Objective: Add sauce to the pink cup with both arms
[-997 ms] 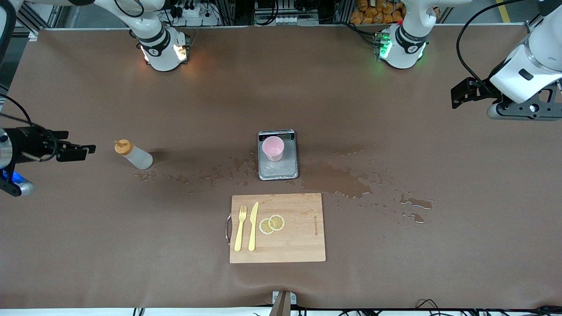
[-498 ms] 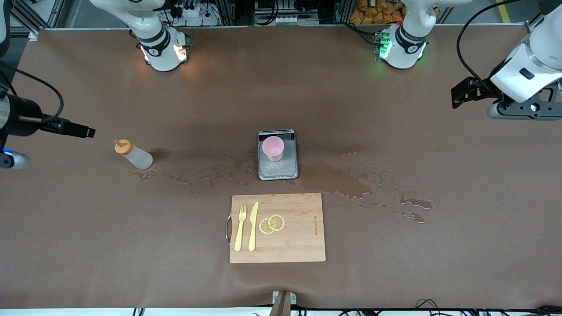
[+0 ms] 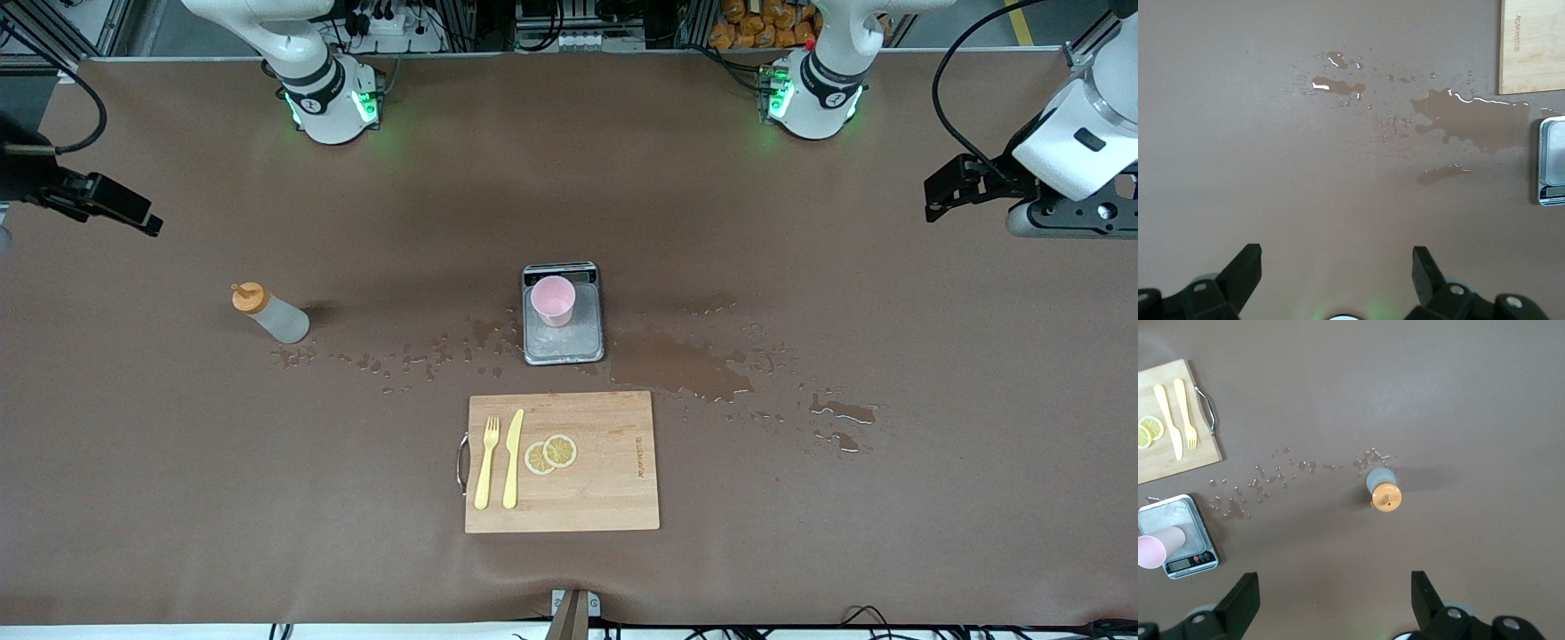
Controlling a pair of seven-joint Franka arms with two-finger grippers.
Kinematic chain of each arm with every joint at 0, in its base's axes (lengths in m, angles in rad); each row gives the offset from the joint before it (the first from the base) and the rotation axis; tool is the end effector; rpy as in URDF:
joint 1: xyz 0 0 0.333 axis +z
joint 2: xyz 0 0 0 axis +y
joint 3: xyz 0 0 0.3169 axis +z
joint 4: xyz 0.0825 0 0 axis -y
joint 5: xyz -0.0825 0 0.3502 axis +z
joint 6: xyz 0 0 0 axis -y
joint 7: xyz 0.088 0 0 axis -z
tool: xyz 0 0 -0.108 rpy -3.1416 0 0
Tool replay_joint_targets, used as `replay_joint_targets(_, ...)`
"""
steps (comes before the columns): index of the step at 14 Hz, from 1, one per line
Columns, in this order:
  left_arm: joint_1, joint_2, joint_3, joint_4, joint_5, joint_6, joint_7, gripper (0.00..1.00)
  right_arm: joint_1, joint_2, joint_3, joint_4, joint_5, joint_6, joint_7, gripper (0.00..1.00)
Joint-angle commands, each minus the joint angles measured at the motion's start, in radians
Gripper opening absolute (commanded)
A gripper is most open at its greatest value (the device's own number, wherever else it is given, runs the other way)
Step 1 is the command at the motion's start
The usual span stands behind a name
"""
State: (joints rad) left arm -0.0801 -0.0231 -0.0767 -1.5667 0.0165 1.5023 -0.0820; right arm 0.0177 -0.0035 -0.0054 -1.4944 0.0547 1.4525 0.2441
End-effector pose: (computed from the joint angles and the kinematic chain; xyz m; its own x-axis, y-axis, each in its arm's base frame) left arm 0.5005 -0.0777 0.6322 0.9965 -0.0734 -0.0397 -0.0743 -0.9970 -0.0216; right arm 0.5075 0.0127 0.6493 0.9735 -0.2231 -0.0503 -0.2253 -0.9733 -0.0437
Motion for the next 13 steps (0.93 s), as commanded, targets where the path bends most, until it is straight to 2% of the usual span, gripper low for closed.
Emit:
replay_joint_targets(1,0.003,-0.017,-0.001,-0.004,-0.017,0.032,-0.018,1.0,0.019,-0.029,-0.007,-0.04,-0.039,0.048,-0.035,1.0)
replay_joint_targets(13,0.008,-0.017,0.0,-0.003,-0.04,0.039,-0.022,1.0,0.008,-0.02,-0.01,-0.02,-0.047,0.052,-0.054,1.0)
